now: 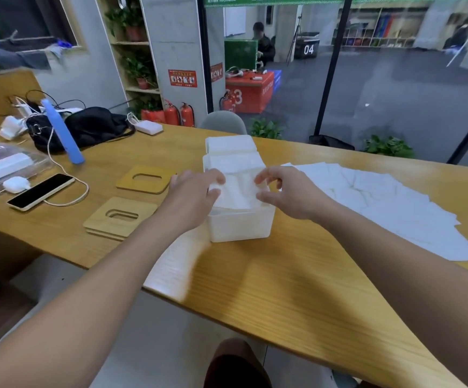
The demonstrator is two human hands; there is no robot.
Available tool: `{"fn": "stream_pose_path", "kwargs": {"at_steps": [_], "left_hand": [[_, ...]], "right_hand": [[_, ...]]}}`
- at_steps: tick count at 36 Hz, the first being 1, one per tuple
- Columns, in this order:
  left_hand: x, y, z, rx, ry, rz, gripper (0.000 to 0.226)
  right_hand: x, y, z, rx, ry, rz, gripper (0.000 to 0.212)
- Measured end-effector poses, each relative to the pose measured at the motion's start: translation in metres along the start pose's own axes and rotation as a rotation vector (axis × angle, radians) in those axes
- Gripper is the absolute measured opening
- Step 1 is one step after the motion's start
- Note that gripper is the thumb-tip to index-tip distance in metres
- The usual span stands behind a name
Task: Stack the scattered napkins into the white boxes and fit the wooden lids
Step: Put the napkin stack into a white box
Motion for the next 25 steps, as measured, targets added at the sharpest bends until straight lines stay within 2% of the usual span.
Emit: {"fn": "stream_pose_path", "kwargs": {"at_steps": [4, 11, 17, 22, 25], "left_hand": [[0.002, 0.019, -0.006, 0.071, -0.005, -0.076, 0.016], [0.008, 0.037, -0.023, 0.108, -0.171, -0.179, 0.013], [-0.007, 0.047, -0.035, 0.267, -0.138, -0.296, 0.012], [-0.004, 0.051, -0.039, 0.312, -0.161, -0.326, 0.010], [-0.001, 0.055, -0.041, 0.338, -0.163, -0.339, 0.020]], "right_hand": [[-0.002, 0.006, -0.006, 0.021, -0.017, 0.105, 0.022], [0.003, 0.019, -0.017, 0.013, -0.118, 0.293, 0.007], [0.006, 0.029, -0.026, 0.084, -0.147, 0.442, 0.013], [0.008, 0.024, -0.029, 0.032, -0.200, 0.543, 0.018], [0.004, 0.023, -0.031, 0.027, -0.192, 0.517, 0.014]]}}
Point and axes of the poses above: each hand's wrist, its own z-axis away from the middle knuckle, its own y-axis out of the palm, x = y × z, the point moved 10 cm from there along -z, towards the middle knuckle, and after that the axes turned 8 degrees about z, right-handed, at the moved point
